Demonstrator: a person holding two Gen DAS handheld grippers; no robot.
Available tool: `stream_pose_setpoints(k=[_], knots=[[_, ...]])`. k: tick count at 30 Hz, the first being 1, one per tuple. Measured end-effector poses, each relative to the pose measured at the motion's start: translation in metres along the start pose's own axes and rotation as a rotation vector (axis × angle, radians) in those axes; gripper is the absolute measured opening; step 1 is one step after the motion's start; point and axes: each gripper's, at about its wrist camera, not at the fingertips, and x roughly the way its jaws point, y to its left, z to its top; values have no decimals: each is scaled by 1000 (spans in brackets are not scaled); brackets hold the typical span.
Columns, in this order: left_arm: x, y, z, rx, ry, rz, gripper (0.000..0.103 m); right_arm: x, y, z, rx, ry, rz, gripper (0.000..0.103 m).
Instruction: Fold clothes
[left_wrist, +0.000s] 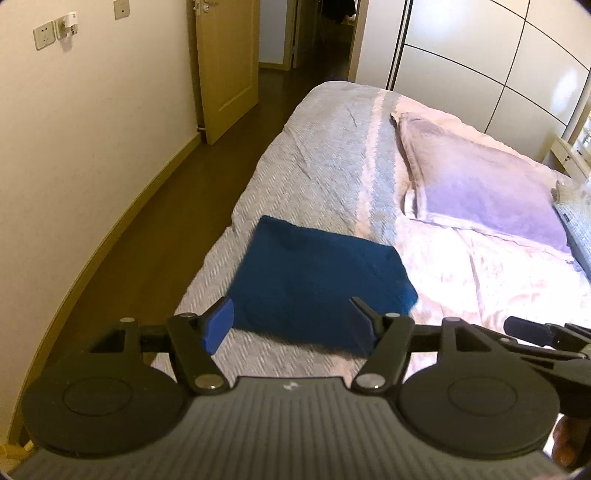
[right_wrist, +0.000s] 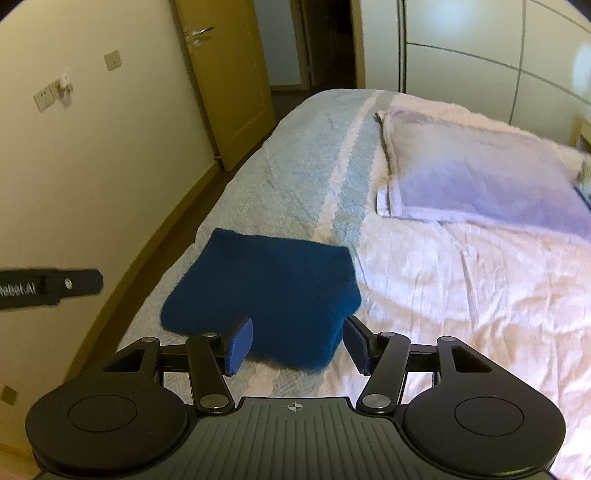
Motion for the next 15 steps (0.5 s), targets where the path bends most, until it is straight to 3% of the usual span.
stream_pose_setpoints(k=[8, 15], knots=[[-22, -27, -40, 13, 31, 40, 62, -31, -17, -33, 45, 65, 9, 58], [-49, -49, -77, 15, 40, 60, 62, -64, -24, -66, 24, 70, 14, 58]])
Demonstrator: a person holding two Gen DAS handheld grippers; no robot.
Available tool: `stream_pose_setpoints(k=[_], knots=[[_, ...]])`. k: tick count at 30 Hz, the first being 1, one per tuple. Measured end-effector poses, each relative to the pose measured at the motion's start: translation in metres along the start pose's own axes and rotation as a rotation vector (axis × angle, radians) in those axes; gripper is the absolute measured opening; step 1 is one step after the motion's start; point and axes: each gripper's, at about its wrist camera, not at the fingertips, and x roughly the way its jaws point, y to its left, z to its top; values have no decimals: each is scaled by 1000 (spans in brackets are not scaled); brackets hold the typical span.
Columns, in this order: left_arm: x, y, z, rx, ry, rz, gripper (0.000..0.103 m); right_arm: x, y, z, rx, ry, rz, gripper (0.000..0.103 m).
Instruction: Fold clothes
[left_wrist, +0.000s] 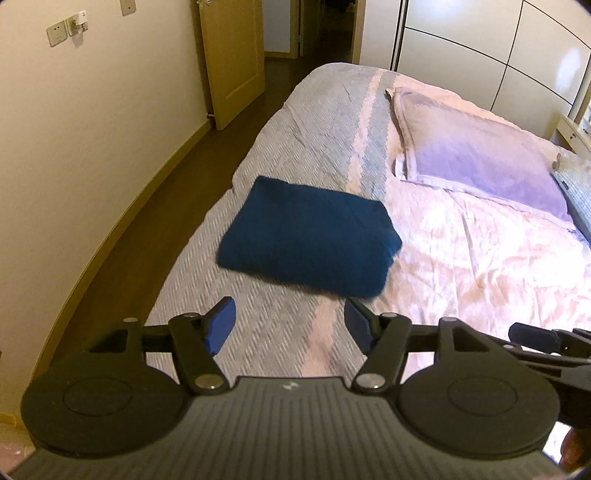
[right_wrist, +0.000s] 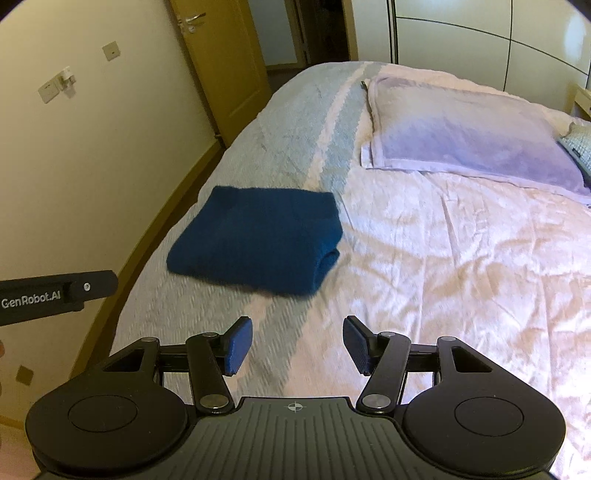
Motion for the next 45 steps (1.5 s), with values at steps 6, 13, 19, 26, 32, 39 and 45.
stream_pose_setpoints(k=[6, 13, 19, 26, 32, 39, 45], knots=[[-22, -13, -38, -11, 19, 20, 62, -21, -4, -28, -18, 6, 11, 58], [-45, -20, -73, -23, 26, 37, 62, -40, -4, -56, -36, 18, 10, 58], [-60, -21, -91, -31, 30, 46, 62, -50, -2, -70, -29, 52, -4, 58], [-58, -14, -88, -13, 33, 47, 62, -52, 8, -69, -34, 65, -21, 58], [-48, -6, -69, 5, 20, 38, 62, -43, 17, -51, -18, 54, -38, 58], [-26, 5, -45, 25, 34, 27, 62, -21, 30, -34, -12, 76, -42, 58], [-4, 10, -26, 50, 45, 13, 62, -1, 37, -20, -18, 103, -62, 58]])
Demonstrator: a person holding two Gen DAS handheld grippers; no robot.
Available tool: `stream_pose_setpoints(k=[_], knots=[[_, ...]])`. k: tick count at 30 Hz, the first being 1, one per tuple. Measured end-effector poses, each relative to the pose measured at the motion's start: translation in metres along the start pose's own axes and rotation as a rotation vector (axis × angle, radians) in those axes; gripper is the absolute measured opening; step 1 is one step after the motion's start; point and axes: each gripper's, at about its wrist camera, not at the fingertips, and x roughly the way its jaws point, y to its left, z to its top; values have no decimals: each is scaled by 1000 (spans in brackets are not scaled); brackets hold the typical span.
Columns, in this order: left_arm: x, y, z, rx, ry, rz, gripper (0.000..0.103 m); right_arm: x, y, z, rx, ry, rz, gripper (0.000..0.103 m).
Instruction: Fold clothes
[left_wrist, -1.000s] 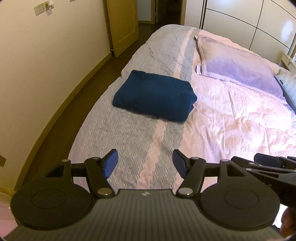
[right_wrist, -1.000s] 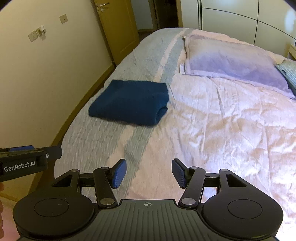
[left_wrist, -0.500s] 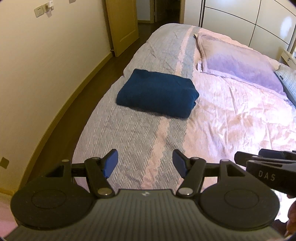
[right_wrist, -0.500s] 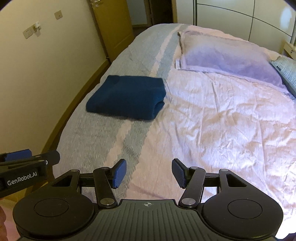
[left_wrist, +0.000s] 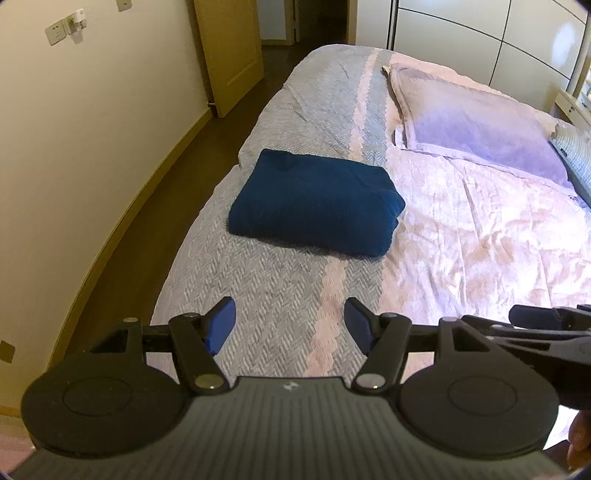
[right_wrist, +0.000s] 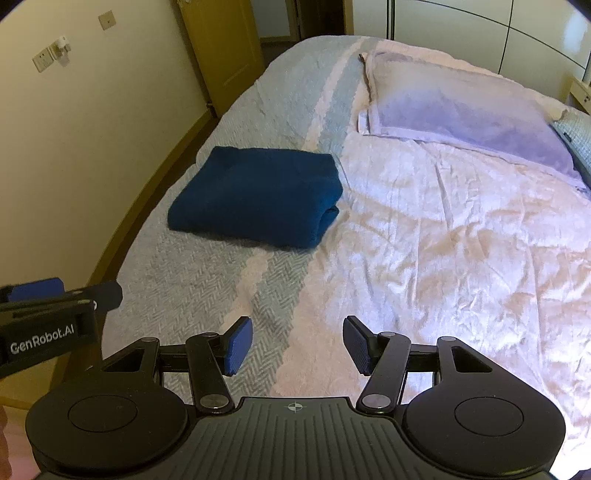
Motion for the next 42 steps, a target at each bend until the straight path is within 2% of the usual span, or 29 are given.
stream_pose_setpoints(k=[14, 23, 32, 42], knots=[[39, -1, 47, 57, 18, -60, 62, 27, -5, 41, 50, 45, -44, 58], [46, 13, 70, 67, 1, -76, 62, 31, 9, 65, 52, 20, -50, 58], [55, 21, 77, 91, 2, -98, 62, 38, 18, 74, 90, 15, -57, 58], [64, 30, 73, 93, 31, -102, 62, 53, 30, 75, 90, 47, -51, 58]])
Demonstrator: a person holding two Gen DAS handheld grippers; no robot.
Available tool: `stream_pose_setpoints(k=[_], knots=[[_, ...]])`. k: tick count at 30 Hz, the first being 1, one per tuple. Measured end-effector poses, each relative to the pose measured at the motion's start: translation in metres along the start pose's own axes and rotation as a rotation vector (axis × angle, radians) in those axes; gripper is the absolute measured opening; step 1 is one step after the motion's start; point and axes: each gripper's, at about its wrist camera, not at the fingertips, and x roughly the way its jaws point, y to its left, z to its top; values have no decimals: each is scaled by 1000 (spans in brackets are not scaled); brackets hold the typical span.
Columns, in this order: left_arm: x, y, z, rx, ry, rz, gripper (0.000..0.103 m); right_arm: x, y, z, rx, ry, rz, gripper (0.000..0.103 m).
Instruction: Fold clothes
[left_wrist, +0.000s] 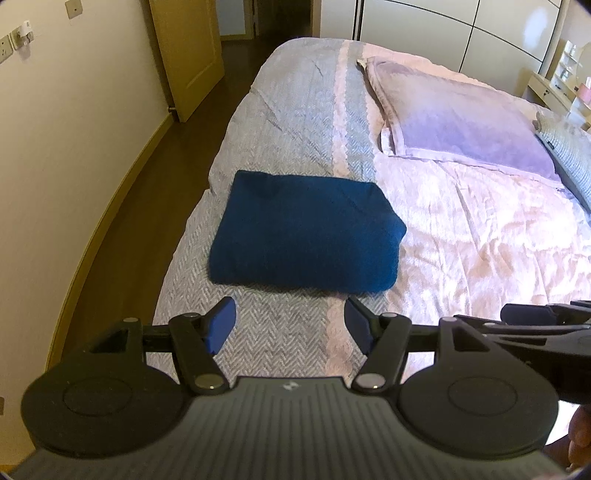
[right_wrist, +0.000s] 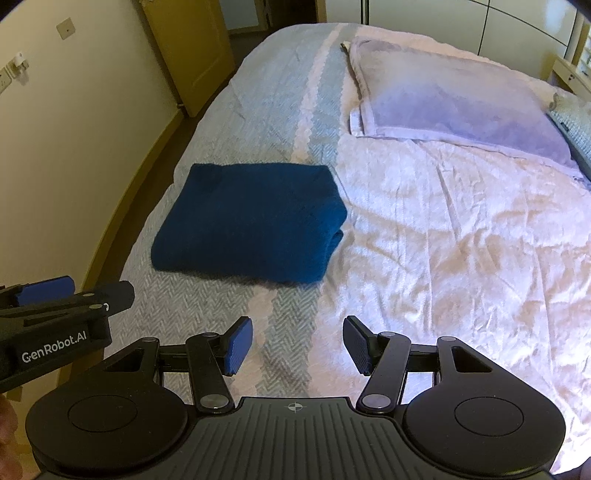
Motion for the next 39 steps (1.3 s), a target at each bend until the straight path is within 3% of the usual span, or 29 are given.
stream_pose_setpoints(k=[25, 39], knots=[[21, 20, 19, -11, 18, 15, 62, 22, 15, 22, -4, 20, 9, 58], [29, 22, 18, -11, 40, 32, 62, 29, 16, 18, -10, 46, 12, 58]])
